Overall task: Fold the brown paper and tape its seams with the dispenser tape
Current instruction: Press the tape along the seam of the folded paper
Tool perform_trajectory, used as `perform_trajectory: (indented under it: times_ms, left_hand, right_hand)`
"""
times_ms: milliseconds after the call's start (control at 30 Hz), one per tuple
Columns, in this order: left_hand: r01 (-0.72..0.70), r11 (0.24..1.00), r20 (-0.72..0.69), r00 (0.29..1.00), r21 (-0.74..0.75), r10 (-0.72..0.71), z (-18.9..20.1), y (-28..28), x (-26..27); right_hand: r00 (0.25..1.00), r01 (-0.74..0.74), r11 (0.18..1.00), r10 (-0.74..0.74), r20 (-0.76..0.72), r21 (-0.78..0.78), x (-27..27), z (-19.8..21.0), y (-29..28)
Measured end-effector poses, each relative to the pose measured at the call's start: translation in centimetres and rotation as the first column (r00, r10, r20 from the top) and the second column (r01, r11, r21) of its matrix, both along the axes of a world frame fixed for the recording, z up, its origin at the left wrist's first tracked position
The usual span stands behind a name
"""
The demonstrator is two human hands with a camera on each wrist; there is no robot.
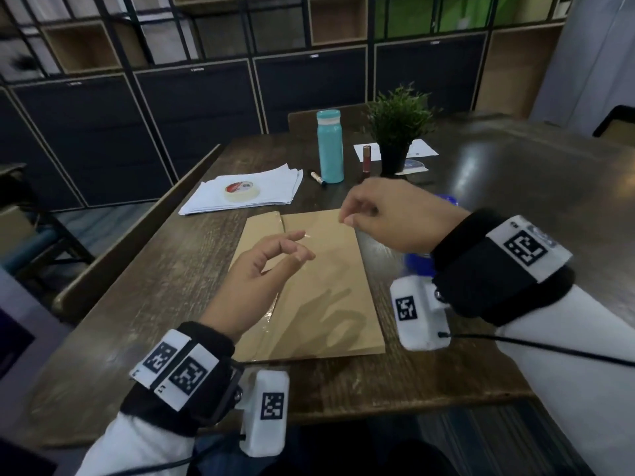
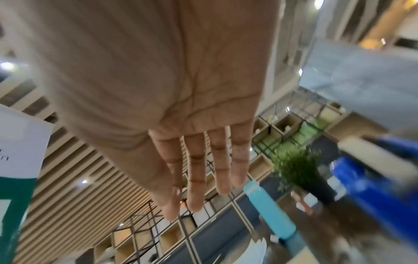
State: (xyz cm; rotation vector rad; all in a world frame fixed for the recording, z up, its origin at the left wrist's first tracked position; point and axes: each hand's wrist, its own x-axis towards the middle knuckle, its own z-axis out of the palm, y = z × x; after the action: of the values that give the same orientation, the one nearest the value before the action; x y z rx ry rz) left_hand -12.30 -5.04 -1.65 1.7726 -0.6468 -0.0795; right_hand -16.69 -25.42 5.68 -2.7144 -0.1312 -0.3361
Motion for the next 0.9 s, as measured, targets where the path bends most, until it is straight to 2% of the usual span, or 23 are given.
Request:
perform_trajectory:
  times_ms: [233, 367, 500, 700, 900]
  left_hand:
    - [-0.008, 0.999, 0.033, 0.999, 0.035, 0.007, -0.4, 1.1, 0.2]
    - [-0.006, 0.999, 0.039, 0.999, 0.042, 0.004, -0.4, 1.3, 0.2]
    - [-0.015, 0.999, 0.054, 0.998, 0.042, 0.013, -0.6, 1.5, 0.4]
    - [-0.010, 0.999, 0.041, 0.999, 0.041, 0.009, -0.9, 2.0, 0.7]
    - [-0.018, 0.998, 0.015, 1.000, 0.053, 0.017, -1.2, 2.6, 1.3]
  right_hand:
    - [0.989, -0.062, 0.952, 0.100, -0.112, 0.301, 1.0, -2.4, 2.8]
    - [0.986, -0.074, 0.891, 0.132, -0.100, 0.448, 1.8, -2.8, 3.6]
    - [0.991, -0.089, 0.866, 0.126, -0.043, 0.493, 2.2, -2.9, 4.0]
    - [0.993, -0.115, 0.893, 0.116, 0.026, 0.436, 2.1, -2.8, 4.5]
    - [0.973, -0.179, 0.959, 0.140, 0.184, 0.218, 1.8, -3.1, 5.7]
